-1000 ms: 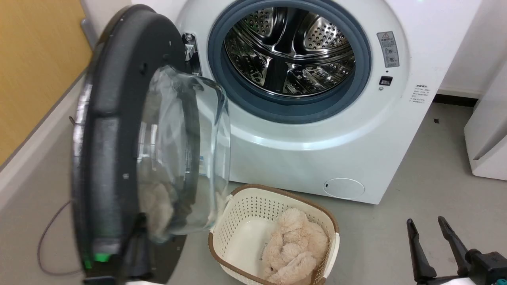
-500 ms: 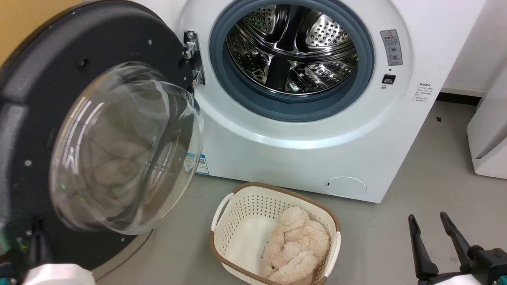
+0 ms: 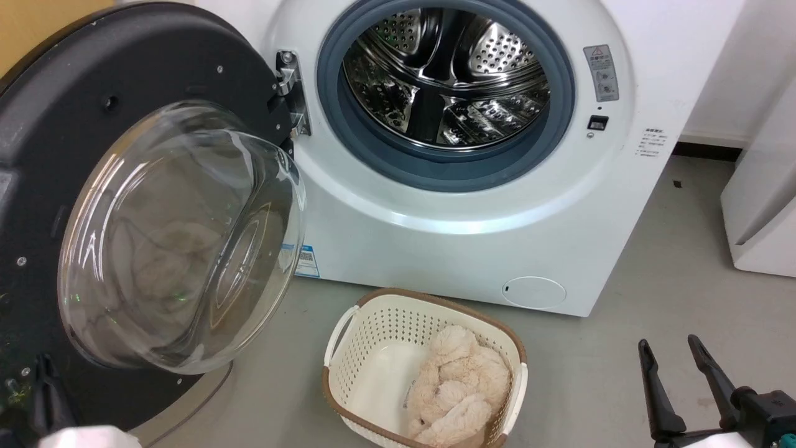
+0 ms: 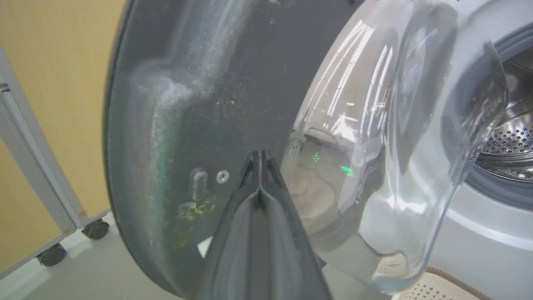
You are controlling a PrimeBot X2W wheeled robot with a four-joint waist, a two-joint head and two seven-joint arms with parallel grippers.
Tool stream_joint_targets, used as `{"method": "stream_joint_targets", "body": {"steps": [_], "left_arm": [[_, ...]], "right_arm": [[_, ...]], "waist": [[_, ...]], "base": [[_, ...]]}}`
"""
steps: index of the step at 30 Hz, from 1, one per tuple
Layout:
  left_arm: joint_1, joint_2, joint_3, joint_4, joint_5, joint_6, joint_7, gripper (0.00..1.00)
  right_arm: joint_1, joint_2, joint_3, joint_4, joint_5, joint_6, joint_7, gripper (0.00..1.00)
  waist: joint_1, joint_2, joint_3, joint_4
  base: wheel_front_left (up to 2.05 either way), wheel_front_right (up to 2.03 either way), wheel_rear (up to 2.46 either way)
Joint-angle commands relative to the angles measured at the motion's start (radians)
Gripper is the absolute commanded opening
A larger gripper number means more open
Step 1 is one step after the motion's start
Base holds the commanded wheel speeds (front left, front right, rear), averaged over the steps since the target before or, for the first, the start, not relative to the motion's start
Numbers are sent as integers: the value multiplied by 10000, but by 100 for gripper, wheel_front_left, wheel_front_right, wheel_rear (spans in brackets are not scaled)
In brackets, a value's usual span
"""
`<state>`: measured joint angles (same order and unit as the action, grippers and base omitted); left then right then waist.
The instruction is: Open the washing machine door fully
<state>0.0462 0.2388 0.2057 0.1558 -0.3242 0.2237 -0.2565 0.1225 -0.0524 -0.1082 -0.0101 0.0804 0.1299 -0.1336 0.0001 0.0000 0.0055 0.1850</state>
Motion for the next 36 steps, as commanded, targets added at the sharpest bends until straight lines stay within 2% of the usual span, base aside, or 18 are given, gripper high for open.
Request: {"method": "stream_joint_targets", "body": {"steps": [1, 4, 7, 8, 9, 10, 11, 12, 17, 24, 31, 36], "left_arm": [[309, -185, 42, -259, 172, -79, -52, 0], [882, -620, -73, -938, 433, -148, -52, 0], [1454, -773, -510, -1375, 883, -330, -52, 0], [1617, -827, -699, -1472, 1031, -366, -52, 12], [1748, -892, -885, -1559, 1140, -402, -52, 38], [1846, -950, -1075, -1635, 1229, -445, -52, 57], [1909, -994, -1260, -1679, 1296, -505, -47, 91], [1941, -1044, -1447, -1714, 1332, -581, -31, 100], [1950, -1306, -2117, -1757, 1207, -909, 23, 100], [1811, -1317, -2721, -1658, 1399, -1198, 18, 100], [1493, -1224, -2997, -1381, 1611, -1236, 38, 100], [1454, -1219, -3088, -1267, 1667, -1183, 29, 100]], "right_arm": [[174, 22, 17, -11, 40, 8, -2, 100], [225, 22, 20, 23, 56, 8, -15, 100], [288, 22, 14, 54, 59, 8, -32, 100], [306, 22, 9, 64, 60, 8, -37, 100], [319, 22, 1, 70, 60, 8, -43, 100], [327, 22, -4, 76, 61, 8, -49, 100], [330, 22, -5, 84, 61, 8, -54, 100], [330, 22, 5, 94, 59, 8, -56, 100], [297, 22, 155, 123, -9, 8, -49, 100], [427, 22, 207, 20, -146, 8, 24, 100], [497, 22, 350, -114, -231, 8, 140, 100], [529, 22, 425, -166, -207, 8, 172, 100]], "waist": [[-1, 0, -50, -51], [-1, 0, -141, -101], [-1, 0, -240, -135], [-1, 0, -266, -145], [-1, 0, -283, -152], [-1, 0, -298, -162], [-1, 0, -312, -173], [-1, 0, -327, -192], [-1, 0, -397, -491], [-1, 0, -530, -1121], [-1, 0, -594, -1701], [-1, 0, -579, -1877]], "base": [[0, 0, 0], [0, 0, 0], [0, 0, 0], [0, 0, 0], [0, 0, 0], [0, 0, 0], [0, 0, 0], [0, 0, 0], [0, 0, 0], [0, 0, 0], [0, 0, 0], [0, 0, 0]]}}
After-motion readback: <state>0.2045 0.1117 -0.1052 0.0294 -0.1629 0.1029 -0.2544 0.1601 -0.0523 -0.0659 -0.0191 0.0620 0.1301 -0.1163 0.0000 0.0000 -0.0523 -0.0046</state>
